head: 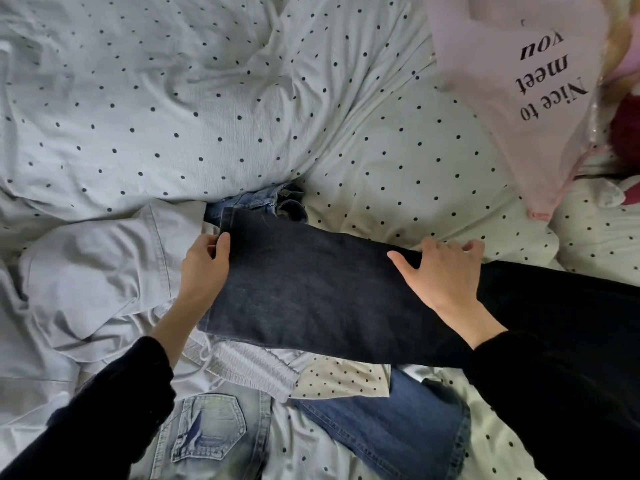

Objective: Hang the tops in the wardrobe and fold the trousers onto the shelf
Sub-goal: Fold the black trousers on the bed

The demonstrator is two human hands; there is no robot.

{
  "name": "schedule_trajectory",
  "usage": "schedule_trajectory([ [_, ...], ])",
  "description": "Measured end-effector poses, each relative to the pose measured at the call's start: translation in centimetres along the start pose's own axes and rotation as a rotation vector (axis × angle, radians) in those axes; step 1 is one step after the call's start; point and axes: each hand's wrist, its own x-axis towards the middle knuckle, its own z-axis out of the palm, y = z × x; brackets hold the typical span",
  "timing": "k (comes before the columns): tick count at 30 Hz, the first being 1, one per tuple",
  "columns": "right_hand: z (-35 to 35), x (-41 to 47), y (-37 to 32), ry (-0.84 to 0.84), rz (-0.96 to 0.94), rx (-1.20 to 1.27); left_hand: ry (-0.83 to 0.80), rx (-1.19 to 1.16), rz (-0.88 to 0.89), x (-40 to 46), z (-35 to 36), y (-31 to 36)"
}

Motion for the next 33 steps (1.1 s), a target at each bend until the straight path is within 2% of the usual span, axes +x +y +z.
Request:
schedule_trajectory([
  [4, 0.2, -0.1, -0.8, 0.095, 0.082, 0.058, -0.017, -0.053, -0.015, -0.3, -0.4, 0.1],
  [6, 0.6, -0.9, -2.3, 0.055, 0.096, 0.131, -0.056, -0.009, -0.042, -0.1, -0.7, 0.0],
  [8, 1.1, -2.4, -4.1, 0.040, 0.023, 0.167, -0.125, 0.065, -0.066, 0.2, -1.0, -0.2],
  [14, 3.8, -7.3, -7.1, -0.152, -0.113, 0.136, -0.318, 0.298, -0.083, -0.1, -1.5, -0.2],
  [16, 4.1, -7.2, -7.1, -0.167, -0.122, 0.127, -0.305, 0.318, -0.031, -0.5, -1.3, -0.1],
  [20, 2.9, -6.7, -8.5, -0.126, -0.145, 0.189, -0.082, 0.236, 0.095, -1.6, -2.0, 1.5],
  [23, 2.9, -6.7, -10.6, -0.171, -0.201, 0.244, 0.014, 0.259, 0.160, -1.8, -3.3, 1.9],
  [29, 4.2, -7.0, -11.6, -0.301, -0.244, 0.279, -0.077, 0.324, -0.015, -1.1, -3.2, 0.1],
  [33, 3.7, -9.4, -11.6, -0.372, -0.314, 0.345, -0.219, 0.379, -0.087, -1.3, -4.2, -0.4],
])
